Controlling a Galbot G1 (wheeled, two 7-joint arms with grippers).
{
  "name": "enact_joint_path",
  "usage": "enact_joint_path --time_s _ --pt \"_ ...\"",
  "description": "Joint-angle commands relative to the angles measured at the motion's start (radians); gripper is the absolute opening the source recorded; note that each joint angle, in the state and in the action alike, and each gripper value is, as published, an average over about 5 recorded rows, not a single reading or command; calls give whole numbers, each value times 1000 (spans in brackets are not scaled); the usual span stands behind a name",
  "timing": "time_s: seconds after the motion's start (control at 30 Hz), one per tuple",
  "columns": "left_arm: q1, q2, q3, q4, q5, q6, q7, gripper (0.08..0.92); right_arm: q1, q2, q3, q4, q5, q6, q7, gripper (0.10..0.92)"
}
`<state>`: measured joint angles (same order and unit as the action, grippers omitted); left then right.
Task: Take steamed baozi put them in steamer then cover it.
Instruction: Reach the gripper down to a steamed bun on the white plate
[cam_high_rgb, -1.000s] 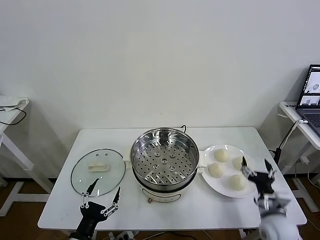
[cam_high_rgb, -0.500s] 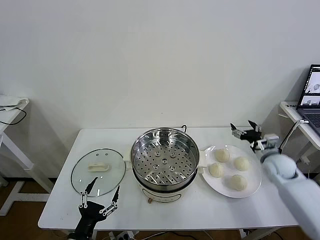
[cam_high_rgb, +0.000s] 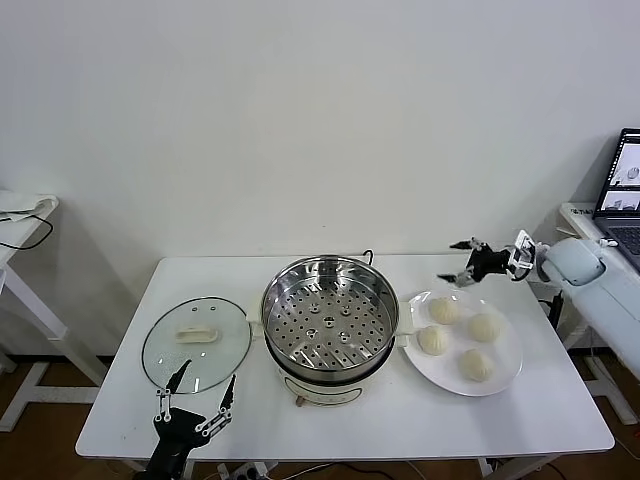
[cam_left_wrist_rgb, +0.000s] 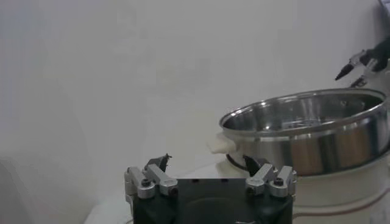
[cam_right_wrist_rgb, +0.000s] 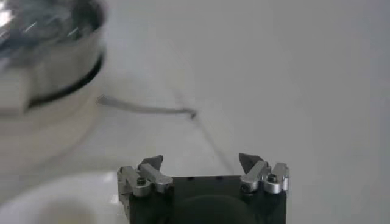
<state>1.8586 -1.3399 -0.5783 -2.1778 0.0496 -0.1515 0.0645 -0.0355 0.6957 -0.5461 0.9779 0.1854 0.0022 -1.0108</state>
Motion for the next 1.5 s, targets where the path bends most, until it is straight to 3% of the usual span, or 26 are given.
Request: enact_joint_path --time_s 0.03,0.43,0.93,1.5 --pt "4 -5 0 10 0 -2 -2 823 167 79 -192 -134 -341 93 -283 823" --pt "5 -14 -2 39 1 -23 -8 823 140 267 -145 -309 -470 131 -190 823" --pt "5 -20 -9 51 1 -34 -11 823 97 346 -137 -364 -496 121 -149 820" --pt "-2 -21 -42 39 -18 -36 -13 823 88 333 -138 -336 -484 118 -117 629"
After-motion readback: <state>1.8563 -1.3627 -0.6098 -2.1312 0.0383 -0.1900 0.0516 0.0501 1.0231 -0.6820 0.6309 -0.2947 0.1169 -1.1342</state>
